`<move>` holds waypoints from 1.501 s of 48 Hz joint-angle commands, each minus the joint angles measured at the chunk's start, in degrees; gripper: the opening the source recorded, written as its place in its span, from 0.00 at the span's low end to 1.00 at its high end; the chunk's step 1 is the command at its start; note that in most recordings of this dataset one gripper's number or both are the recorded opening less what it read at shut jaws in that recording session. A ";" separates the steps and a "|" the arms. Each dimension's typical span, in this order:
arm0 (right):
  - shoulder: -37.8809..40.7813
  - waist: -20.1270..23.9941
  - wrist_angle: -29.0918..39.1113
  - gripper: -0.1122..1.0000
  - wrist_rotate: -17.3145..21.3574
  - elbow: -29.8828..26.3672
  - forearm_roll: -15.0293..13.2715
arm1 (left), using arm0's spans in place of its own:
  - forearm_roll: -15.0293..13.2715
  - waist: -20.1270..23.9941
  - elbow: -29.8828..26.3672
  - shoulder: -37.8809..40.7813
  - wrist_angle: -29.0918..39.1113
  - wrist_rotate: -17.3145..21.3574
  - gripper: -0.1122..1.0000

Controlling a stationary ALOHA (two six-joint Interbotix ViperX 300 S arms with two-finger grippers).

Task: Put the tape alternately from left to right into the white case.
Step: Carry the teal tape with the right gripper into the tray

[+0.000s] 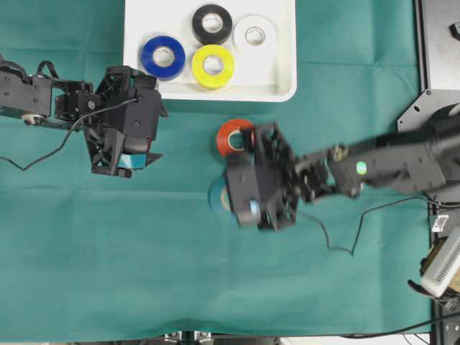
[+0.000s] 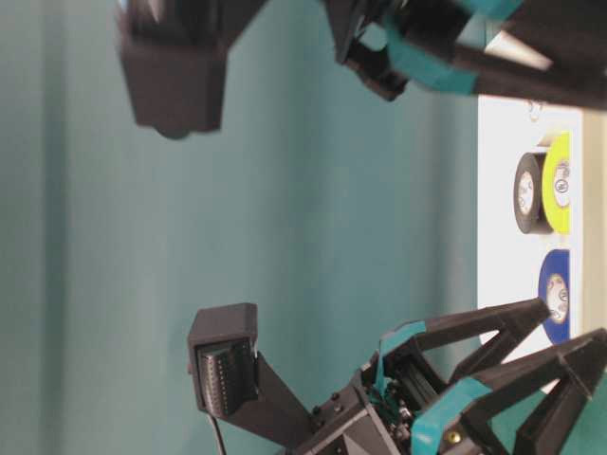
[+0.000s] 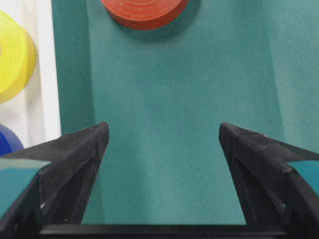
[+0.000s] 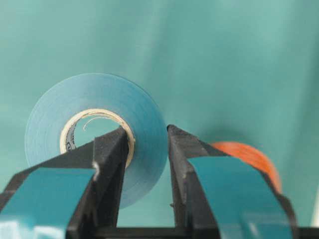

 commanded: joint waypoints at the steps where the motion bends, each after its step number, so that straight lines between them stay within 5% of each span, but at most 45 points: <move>1: -2.64 -2.64 -0.26 0.31 -0.18 0.09 -0.26 | -0.09 -0.26 -0.62 -0.88 -0.44 -0.09 0.69; 31: -4.75 -22.59 -0.53 0.31 -0.18 4.22 -8.17 | -0.09 -0.44 -0.53 -0.88 -0.44 -0.09 0.69; 45: -4.75 -29.71 -2.29 0.31 -0.18 5.62 -9.76 | -0.09 -0.44 -0.53 -0.88 -0.35 -0.09 0.69; 72: -4.66 -32.52 -5.10 0.31 0.00 7.73 -10.20 | -0.09 -0.44 -0.70 -0.88 -0.35 -0.09 0.69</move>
